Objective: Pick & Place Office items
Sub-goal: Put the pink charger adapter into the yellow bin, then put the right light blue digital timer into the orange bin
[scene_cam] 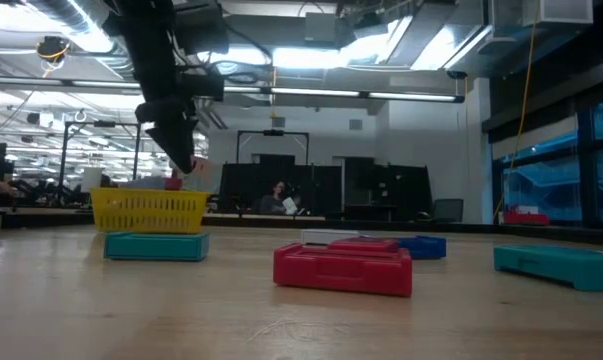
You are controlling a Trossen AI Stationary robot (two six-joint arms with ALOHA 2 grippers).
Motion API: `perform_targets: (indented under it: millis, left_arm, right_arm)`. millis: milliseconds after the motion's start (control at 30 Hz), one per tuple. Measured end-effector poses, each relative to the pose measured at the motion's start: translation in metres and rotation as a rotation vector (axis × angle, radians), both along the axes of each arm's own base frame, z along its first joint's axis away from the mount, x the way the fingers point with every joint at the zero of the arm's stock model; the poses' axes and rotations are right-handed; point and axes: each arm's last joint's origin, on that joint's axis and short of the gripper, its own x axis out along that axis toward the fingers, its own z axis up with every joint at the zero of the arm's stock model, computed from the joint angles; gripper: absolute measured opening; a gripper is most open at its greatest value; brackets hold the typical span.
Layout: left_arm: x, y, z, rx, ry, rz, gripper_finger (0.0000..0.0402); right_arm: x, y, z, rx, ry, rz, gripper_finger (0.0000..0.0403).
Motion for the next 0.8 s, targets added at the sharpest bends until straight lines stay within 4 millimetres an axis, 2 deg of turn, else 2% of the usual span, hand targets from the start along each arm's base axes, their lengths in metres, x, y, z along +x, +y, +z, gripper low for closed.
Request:
perform_targets:
  millis: [367,567,800]
  left_arm:
    - [-0.0047,0.0048,0.0015,0.137,0.085,0.033,0.0297]
    - [-0.0092,0.0058,0.0001,0.133,0.136,0.027,0.0297]
    - [-0.0059,0.0021,0.0026,0.127,0.113,0.011,0.0296]
  right_arm:
    - [0.0001,0.0000,0.0000,0.001,0.000,-0.001,0.0239]
    - [0.0001,0.0000,-0.0001,0.001,0.000,-0.001,0.0239]
    - [0.0001,0.0000,0.0000,0.001,0.000,-0.001,0.0239]
